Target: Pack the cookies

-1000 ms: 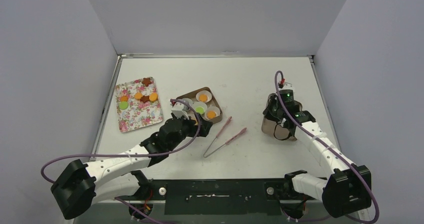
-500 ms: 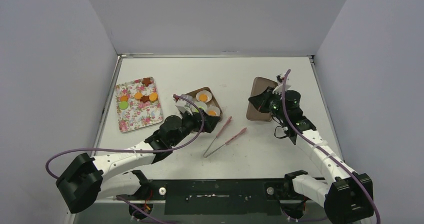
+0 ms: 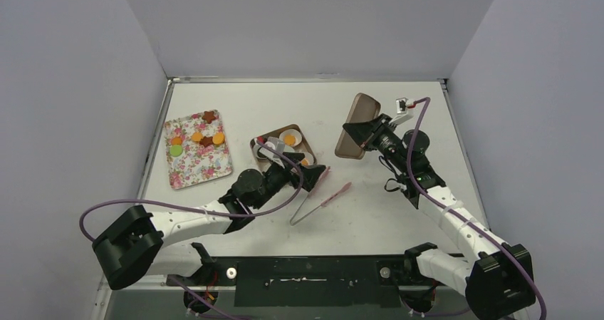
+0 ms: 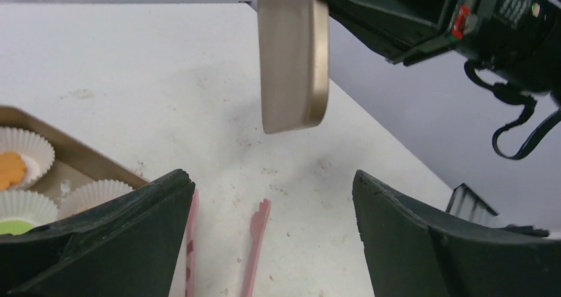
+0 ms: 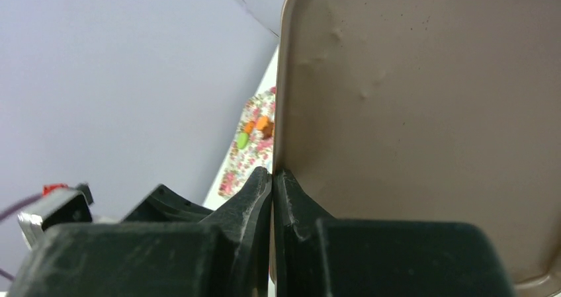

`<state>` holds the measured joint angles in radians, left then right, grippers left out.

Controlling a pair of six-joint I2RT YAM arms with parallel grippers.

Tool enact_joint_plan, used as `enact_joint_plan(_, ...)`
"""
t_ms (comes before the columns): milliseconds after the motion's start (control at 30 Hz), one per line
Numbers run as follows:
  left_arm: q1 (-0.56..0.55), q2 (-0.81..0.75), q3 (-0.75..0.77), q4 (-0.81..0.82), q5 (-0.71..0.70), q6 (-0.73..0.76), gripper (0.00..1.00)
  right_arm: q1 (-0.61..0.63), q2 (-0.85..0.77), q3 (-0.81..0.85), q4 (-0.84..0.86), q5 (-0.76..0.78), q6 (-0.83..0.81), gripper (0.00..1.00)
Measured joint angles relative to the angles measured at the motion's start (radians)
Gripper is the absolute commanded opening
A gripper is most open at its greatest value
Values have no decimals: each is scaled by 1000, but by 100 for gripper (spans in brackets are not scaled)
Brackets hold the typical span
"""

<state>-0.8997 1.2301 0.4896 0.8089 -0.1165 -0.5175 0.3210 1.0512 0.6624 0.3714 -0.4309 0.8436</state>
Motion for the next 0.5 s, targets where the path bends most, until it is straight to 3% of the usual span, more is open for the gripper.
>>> enact_joint_plan(200,-114,105,20,138,-71,220,84,50,0,-9,87,66,96,0)
enact_joint_plan(500,-148,264,113,315,-182,476,71,126,-2,-9,159,132,165,0)
